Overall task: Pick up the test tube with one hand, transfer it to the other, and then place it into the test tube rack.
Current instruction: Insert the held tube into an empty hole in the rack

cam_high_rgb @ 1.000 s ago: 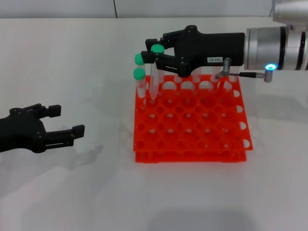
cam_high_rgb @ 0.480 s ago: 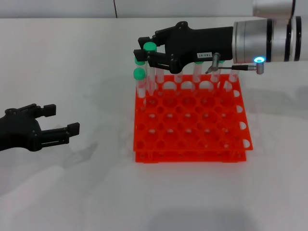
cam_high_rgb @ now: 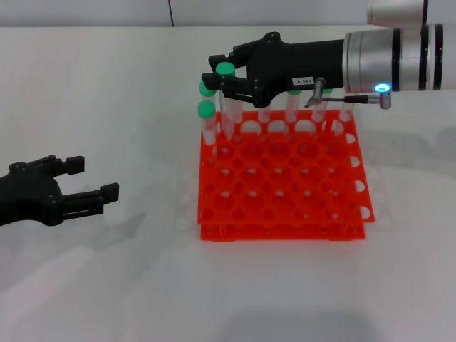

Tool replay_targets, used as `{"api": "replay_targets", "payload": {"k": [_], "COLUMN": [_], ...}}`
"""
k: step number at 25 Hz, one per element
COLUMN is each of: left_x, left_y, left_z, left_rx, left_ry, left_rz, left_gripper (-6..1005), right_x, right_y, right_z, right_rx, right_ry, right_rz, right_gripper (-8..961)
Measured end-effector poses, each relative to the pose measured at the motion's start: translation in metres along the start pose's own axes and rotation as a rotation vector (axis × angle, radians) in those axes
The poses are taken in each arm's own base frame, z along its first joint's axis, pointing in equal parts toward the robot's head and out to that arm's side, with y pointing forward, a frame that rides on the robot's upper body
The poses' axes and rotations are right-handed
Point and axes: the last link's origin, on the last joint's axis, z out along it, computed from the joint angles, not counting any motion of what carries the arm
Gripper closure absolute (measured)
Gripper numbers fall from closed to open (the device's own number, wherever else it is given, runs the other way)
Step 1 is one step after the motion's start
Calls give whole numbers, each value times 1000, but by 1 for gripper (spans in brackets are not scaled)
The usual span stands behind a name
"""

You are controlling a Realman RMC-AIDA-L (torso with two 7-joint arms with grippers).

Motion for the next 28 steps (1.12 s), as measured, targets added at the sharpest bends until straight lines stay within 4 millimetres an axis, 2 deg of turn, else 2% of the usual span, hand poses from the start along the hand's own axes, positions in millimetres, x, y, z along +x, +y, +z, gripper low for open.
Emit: {"api": "replay_targets", "payload": {"k": [28], "left_x": [4], "left_y": [-2], "left_z": [-1], "left_rx": [0], "left_ry": [10], "left_rz": [13], "left_gripper": [105], "right_x": [13], "right_y": [-3], "right_z": [-5], "right_rx": [38], "right_ry": [31], "right_rz": [18], "right_gripper": [688]}}
